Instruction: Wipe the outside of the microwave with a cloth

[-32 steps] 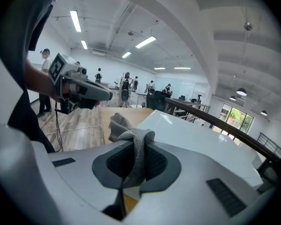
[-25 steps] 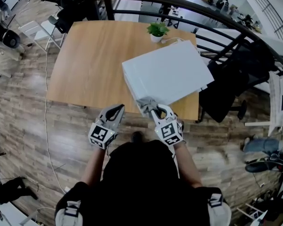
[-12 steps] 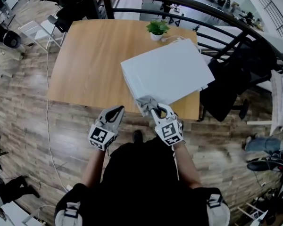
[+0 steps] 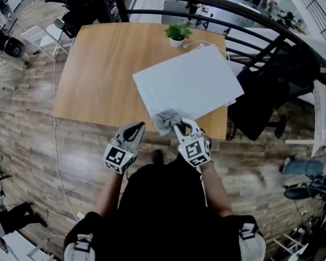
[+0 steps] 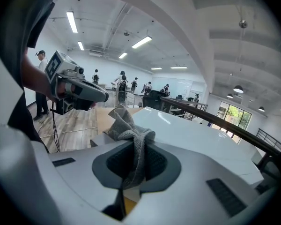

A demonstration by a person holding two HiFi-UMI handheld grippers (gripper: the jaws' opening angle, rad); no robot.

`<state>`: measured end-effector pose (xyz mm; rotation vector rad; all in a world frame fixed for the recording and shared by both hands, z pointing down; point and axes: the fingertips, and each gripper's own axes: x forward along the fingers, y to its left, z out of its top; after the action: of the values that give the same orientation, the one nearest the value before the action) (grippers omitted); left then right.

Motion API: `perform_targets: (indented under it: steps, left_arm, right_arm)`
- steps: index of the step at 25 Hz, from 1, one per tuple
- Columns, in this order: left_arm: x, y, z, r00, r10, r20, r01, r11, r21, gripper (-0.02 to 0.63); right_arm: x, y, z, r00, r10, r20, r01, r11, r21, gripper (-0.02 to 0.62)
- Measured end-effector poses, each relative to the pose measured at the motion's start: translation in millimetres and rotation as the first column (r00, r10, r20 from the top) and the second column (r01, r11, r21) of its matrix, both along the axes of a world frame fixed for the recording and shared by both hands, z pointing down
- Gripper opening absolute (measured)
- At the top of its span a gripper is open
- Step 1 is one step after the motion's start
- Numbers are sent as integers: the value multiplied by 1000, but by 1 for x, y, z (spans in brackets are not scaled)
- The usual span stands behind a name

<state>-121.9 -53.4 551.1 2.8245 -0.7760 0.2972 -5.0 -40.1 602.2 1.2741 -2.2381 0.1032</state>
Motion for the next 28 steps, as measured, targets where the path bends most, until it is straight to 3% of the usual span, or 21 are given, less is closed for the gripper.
perform_targets:
  steps: [4, 14, 28]
  left_arm:
    - [11, -2, -4, 1000, 0, -2, 0, 1000, -8, 3]
    - [25, -9, -6, 1000, -19, -1, 19, 1000, 14, 3]
    - [55, -11, -7, 998, -58, -8, 58, 998, -15, 3]
  right_arm:
    - [9, -4, -1, 999, -27, -19, 27, 999, 19, 25]
    - [36, -10, 0, 1000, -18, -24, 18, 1000, -3, 25]
    - [87, -18, 1, 1000, 4, -27, -4, 1000, -18, 25]
